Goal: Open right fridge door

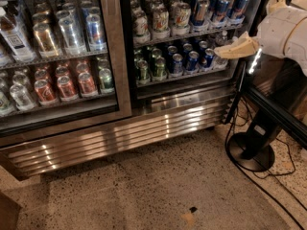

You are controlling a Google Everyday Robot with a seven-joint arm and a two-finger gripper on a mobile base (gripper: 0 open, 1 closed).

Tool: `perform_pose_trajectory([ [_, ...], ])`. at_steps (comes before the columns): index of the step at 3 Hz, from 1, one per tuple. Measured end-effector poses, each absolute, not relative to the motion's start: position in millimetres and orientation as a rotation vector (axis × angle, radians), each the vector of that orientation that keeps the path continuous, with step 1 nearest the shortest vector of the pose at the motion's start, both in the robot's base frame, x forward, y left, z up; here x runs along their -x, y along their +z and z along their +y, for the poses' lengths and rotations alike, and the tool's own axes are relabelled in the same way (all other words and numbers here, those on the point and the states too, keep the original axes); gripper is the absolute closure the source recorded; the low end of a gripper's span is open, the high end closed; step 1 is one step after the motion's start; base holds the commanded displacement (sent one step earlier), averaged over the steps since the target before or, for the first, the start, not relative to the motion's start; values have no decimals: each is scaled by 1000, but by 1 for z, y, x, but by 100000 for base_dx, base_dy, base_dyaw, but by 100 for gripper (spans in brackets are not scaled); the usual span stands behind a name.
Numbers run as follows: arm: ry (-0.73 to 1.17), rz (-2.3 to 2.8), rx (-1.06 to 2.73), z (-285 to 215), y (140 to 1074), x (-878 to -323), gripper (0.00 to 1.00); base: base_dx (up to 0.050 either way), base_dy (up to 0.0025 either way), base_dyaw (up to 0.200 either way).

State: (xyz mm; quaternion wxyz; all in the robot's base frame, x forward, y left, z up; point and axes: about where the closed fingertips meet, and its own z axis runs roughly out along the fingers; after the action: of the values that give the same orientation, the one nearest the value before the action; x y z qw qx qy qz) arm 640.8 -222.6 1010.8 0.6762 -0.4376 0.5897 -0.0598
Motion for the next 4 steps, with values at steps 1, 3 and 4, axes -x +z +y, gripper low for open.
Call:
perform_pose_trajectory([
  [1, -100, 1456, 974, -212, 962, -660, 0, 0, 0, 0],
  [3, -75, 1653, 859, -214, 870, -681, 0, 0, 0, 0],
  [4, -156, 1729, 713, -282, 826, -681, 0, 0, 0, 0],
])
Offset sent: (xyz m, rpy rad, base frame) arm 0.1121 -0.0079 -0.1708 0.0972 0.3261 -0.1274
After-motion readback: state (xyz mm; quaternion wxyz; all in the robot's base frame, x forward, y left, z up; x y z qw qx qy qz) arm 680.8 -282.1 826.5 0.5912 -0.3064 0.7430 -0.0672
